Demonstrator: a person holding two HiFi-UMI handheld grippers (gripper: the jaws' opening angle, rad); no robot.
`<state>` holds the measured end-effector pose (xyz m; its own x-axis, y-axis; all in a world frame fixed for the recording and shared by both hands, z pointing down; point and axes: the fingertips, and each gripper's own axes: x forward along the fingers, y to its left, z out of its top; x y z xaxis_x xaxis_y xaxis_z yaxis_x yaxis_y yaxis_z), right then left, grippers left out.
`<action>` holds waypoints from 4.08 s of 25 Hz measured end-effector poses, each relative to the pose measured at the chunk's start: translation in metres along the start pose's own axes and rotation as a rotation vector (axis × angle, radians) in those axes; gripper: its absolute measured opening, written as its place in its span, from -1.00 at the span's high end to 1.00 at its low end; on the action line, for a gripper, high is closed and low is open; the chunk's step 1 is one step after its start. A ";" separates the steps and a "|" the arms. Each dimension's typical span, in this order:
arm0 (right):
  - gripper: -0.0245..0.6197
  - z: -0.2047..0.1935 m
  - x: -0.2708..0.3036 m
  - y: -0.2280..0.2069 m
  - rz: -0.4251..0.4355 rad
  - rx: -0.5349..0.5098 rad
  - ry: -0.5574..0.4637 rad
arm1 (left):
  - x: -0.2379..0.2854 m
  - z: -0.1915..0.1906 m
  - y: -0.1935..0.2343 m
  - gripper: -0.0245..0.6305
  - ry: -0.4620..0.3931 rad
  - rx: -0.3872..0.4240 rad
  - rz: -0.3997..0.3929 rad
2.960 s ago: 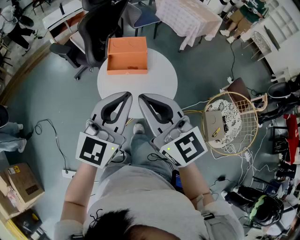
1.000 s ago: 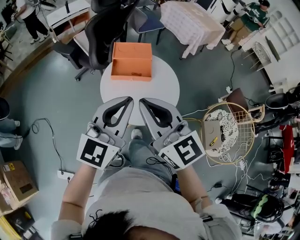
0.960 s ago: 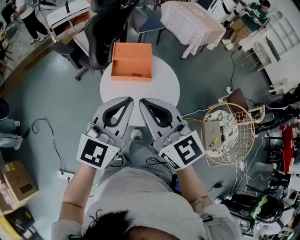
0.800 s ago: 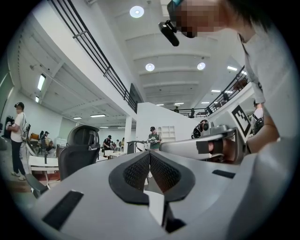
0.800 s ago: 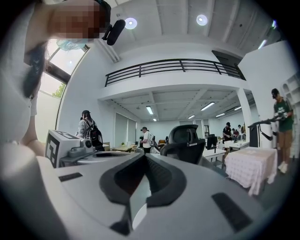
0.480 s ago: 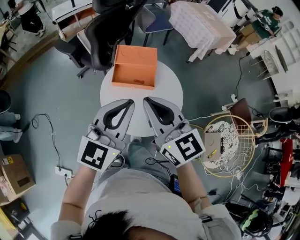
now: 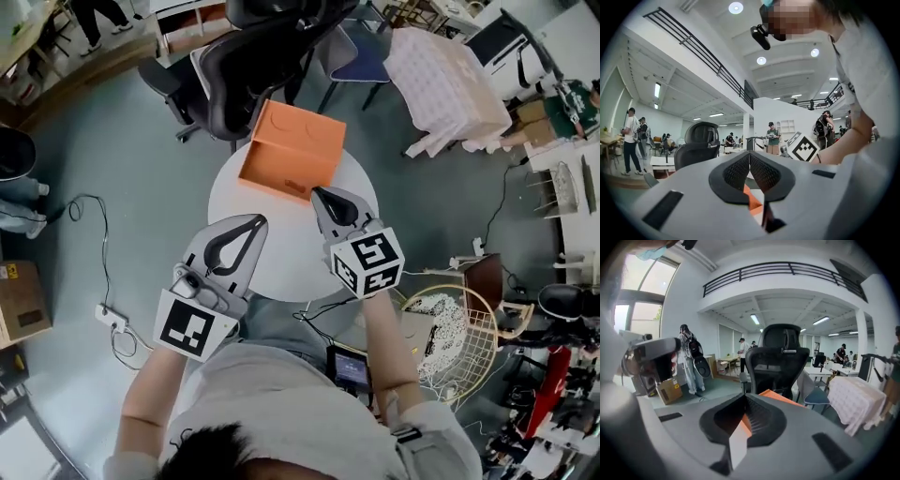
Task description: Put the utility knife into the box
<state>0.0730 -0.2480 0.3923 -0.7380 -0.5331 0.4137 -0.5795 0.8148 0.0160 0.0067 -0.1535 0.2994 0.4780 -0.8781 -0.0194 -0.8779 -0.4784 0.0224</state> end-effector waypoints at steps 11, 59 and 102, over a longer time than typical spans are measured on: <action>0.89 -0.119 0.126 -0.042 0.246 -0.262 0.545 | 0.000 -0.026 0.052 0.89 0.075 -0.044 0.247; 0.63 -0.202 0.033 0.138 0.093 -0.008 0.510 | -0.078 -0.039 0.042 0.89 0.096 -0.061 -0.057; 0.90 0.112 -0.188 0.234 -0.237 0.014 -0.501 | -0.136 0.082 -0.079 0.89 -0.110 0.008 -0.377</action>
<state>0.0371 0.0174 0.2164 -0.6593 -0.7473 -0.0831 -0.7516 0.6583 0.0422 0.0081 0.0044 0.2184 0.7613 -0.6349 -0.1314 -0.6419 -0.7667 -0.0147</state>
